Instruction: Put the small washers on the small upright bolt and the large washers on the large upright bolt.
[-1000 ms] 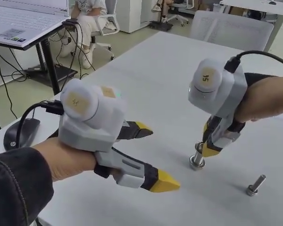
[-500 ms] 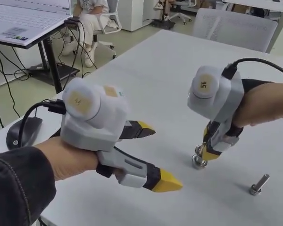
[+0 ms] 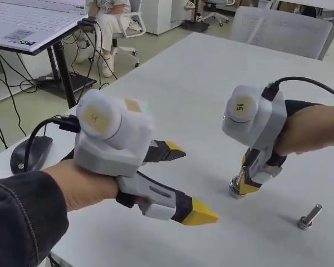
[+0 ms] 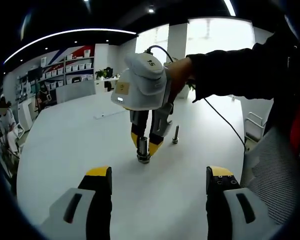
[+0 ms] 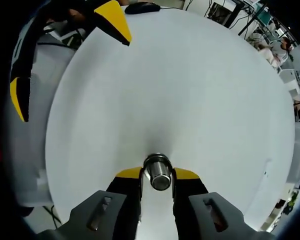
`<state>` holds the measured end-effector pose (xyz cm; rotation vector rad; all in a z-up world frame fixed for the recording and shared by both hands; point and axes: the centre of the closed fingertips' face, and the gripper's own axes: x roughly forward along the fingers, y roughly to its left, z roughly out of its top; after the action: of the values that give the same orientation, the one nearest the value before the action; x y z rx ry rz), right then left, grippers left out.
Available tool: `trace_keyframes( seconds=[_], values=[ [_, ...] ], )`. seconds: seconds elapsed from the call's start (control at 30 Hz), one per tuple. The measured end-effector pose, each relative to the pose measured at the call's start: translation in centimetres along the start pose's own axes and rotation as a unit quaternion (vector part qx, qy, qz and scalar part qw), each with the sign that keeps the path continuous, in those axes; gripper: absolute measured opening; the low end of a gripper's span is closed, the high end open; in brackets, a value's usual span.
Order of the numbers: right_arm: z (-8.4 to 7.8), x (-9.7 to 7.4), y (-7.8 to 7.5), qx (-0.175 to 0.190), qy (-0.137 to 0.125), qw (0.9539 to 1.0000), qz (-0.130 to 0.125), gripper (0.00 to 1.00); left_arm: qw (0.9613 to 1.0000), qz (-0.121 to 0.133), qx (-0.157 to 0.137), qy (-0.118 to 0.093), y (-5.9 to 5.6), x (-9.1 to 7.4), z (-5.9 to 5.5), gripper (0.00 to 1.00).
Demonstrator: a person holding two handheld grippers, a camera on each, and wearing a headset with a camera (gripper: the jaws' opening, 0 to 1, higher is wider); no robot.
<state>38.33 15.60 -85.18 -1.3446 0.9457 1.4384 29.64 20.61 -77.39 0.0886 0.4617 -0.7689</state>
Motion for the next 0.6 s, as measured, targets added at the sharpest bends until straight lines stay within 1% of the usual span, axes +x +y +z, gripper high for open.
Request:
trace_keyframes(
  seconds=[0.33, 0.6],
  values=[
    [0.1, 0.9, -0.3, 0.006, 0.000, 1.0000, 0.002, 0.24, 1.0000, 0.000, 0.000, 0.000, 0.0, 0.0, 0.0, 0.77],
    [0.1, 1.1, -0.2, 0.007, 0.001, 1.0000, 0.004, 0.24, 1.0000, 0.000, -0.001, -0.001, -0.1, -0.1, 0.0, 0.77]
  ],
)
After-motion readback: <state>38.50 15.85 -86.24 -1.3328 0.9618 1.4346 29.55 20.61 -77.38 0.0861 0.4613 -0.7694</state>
